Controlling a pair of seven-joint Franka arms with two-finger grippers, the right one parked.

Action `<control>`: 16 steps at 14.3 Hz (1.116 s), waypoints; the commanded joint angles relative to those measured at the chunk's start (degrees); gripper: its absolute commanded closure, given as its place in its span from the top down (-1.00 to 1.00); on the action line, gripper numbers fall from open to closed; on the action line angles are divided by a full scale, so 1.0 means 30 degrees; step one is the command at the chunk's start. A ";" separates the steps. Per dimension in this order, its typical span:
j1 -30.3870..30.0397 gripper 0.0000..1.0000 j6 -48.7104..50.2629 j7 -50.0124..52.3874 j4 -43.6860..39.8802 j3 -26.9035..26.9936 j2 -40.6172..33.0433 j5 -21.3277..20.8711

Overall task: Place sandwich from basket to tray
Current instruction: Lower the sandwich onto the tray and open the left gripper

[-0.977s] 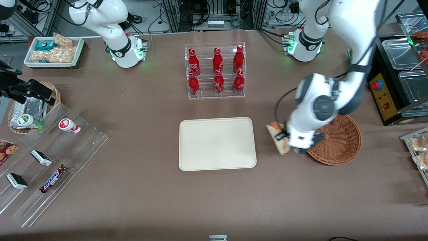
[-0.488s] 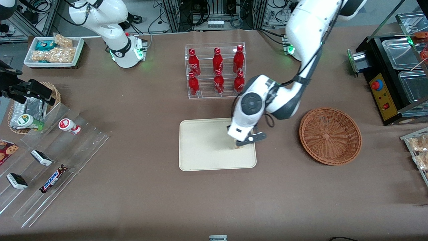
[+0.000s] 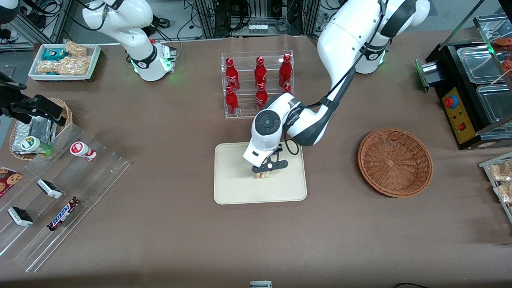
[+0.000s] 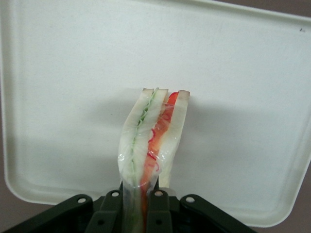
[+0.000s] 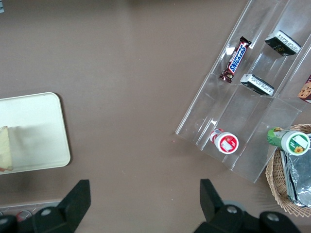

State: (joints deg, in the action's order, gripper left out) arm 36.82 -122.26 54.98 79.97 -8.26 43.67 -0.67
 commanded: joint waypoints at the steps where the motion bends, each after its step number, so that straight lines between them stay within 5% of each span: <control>1: 0.0732 -0.86 -0.0843 0.1095 -0.1402 0.0321 0.1293 -0.0594; 5: 0.0704 -0.79 -0.1489 0.0979 -0.1402 0.0351 0.1645 -0.0919; 6: 0.0675 -0.54 -0.1666 0.0979 -0.1402 0.0380 0.1675 -0.0948; 7: 0.0617 0.43 -0.1725 0.1124 -0.1373 0.0351 0.1646 -0.0861; 8: 0.0616 0.99 -0.1755 0.1125 -0.1372 0.0351 0.1646 -0.0918; 16: -0.0141 1.00 0.1718 0.1949 -0.1109 0.0380 -0.1715 -0.1828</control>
State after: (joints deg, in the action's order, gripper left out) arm 37.86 -123.07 60.06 75.59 -7.42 44.14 -5.19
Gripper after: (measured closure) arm 0.000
